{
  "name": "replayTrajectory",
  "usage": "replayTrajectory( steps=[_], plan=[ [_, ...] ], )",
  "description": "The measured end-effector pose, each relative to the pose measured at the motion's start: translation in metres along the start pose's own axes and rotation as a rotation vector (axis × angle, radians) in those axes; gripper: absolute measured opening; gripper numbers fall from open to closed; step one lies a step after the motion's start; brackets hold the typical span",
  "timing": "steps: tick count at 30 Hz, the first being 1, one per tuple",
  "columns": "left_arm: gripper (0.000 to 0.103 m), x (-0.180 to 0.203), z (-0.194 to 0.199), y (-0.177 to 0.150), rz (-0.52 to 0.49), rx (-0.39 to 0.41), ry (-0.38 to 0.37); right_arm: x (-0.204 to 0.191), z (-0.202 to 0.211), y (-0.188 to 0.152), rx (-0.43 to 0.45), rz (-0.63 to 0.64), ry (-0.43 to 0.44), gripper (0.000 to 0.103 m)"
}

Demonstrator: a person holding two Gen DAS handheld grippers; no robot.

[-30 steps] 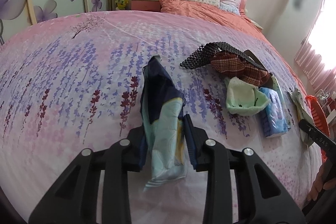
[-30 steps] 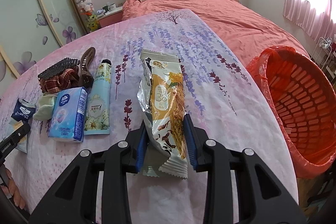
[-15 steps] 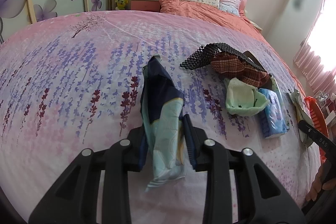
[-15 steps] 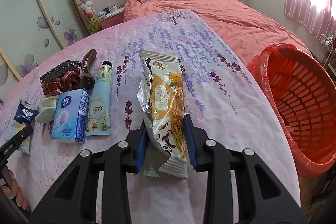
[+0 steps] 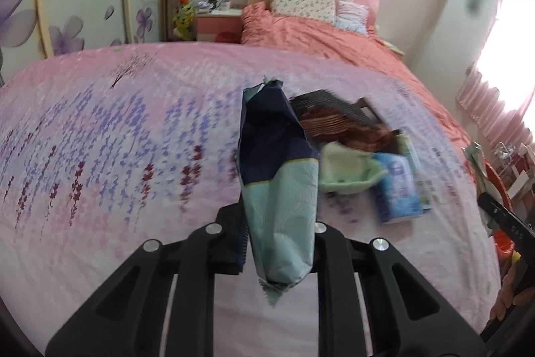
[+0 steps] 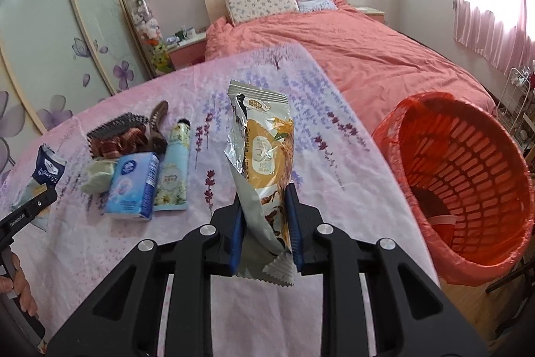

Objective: Collect trash
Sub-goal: 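Carry the cloth and snack bag over the orange basket and open both tools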

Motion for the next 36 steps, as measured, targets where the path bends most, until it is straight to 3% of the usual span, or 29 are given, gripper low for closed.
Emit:
replayTrajectory(
  steps=[9,16,27,36],
  plan=[
    [0.018,0.081,0.034,0.005,-0.1,0.046,-0.119,0.021,0.039,0.008,0.087,-0.021,-0.015,0.024],
    [0.018,0.147,0.042,0.004,-0.167,0.051,-0.221,0.061,0.064,0.012,0.138,-0.074,-0.058,0.024],
    [0.019,0.271,0.027,-0.01,-0.288,0.001,-0.416,0.139,0.075,0.01,0.168,-0.195,-0.134,0.024],
    [0.019,0.361,-0.004,-0.023,-0.39,-0.058,-0.501,0.194,0.062,0.013,0.155,-0.28,-0.164,0.024]
  ],
)
Point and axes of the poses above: each gripper's, at about its wrist camera, not at the fingertips, and z roughly against the way its jaws point, x to its right, y to its top, the point moved 2 cm from there along -z, roughly the way its jaws point
